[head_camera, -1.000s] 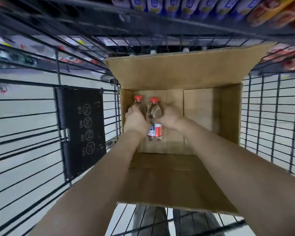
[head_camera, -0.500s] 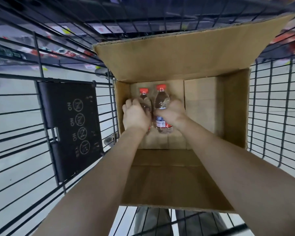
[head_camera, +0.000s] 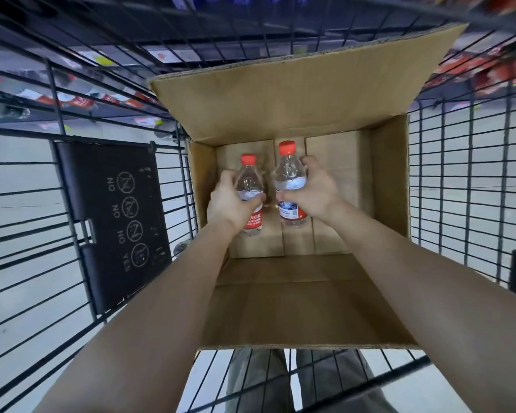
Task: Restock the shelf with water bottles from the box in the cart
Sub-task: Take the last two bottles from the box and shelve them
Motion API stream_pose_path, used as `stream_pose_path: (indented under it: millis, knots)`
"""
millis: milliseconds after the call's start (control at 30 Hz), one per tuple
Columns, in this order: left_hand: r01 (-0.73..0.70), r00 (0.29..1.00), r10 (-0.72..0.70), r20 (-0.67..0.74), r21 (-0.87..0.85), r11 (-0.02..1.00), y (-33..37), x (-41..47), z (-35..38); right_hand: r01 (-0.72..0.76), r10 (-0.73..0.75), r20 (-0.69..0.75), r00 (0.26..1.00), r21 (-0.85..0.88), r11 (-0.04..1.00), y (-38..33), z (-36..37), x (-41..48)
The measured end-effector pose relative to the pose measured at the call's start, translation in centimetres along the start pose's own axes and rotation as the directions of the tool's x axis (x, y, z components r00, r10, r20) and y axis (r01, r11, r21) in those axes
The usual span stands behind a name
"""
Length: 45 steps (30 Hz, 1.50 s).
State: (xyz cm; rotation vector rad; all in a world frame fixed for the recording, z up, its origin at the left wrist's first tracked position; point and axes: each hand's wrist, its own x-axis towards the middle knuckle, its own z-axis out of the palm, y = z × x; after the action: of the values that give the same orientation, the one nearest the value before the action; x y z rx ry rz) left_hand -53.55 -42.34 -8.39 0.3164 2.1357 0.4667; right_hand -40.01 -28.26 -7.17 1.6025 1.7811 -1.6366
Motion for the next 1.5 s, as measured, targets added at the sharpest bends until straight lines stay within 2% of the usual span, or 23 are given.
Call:
stream_pose_path:
  millis: [100, 200, 400, 667, 800, 967, 1100, 1233, 1500]
  knots:
    - [-0.059, 0.998, 0.062, 0.033, -0.081, 0.995, 0.2, -1.8, -1.0, 0.008, -0.008, -0.013, 1.0, 0.017, 1.0, -0.8, -1.4, -2.0]
    - [-0.147, 0.989, 0.149, 0.0, -0.139, 0.979, 1.5, -4.3, -2.8, 0.016, -0.015, -0.028, 0.999, 0.059, 0.998, -2.3, -3.0, -4.7]
    - [-0.38, 0.923, 0.378, -0.071, -0.307, 0.872, 5.9, -10.3, -8.1, 0.079, -0.061, -0.102, 0.993, 0.187, 0.979, -6.7, -5.7, -10.9]
    - [-0.589, 0.808, 0.562, -0.179, -0.251, 0.768, 10.2, -18.8, -16.2, 0.308, -0.283, -0.195, 0.939, 0.11, 0.945, -14.7, -8.8, -20.4]
    - [-0.624, 0.781, 0.576, -0.241, -0.274, 0.732, 10.6, -22.8, -19.7, 0.428, -0.405, -0.223, 0.887, 0.064, 0.902, -18.3, -10.0, -25.2]
    - [-0.67, 0.74, 0.581, -0.339, -0.298, 0.68, 10.8, -28.8, -24.2, 0.554, -0.548, -0.191, 0.814, -0.024, 0.832, -22.4, -10.5, -31.0]
    - [-0.738, 0.655, 0.598, -0.462, -0.22, 0.638, 10.7, -34.0, -27.8, 0.651, -0.651, -0.143, 0.745, -0.052, 0.757, -25.2, -10.2, -35.8]
    - [-0.777, 0.583, 0.614, -0.531, -0.144, 0.613, 9.4, -39.0, -31.4, 0.751, -0.757, -0.107, 0.645, -0.097, 0.653, -27.9, -8.9, -41.2]
    - [-0.777, 0.474, 0.505, -0.721, -0.073, 0.625, 4.1, -49.0, -39.8, 0.852, -0.858, -0.059, 0.511, -0.101, 0.514, -34.8, -3.7, -50.8]
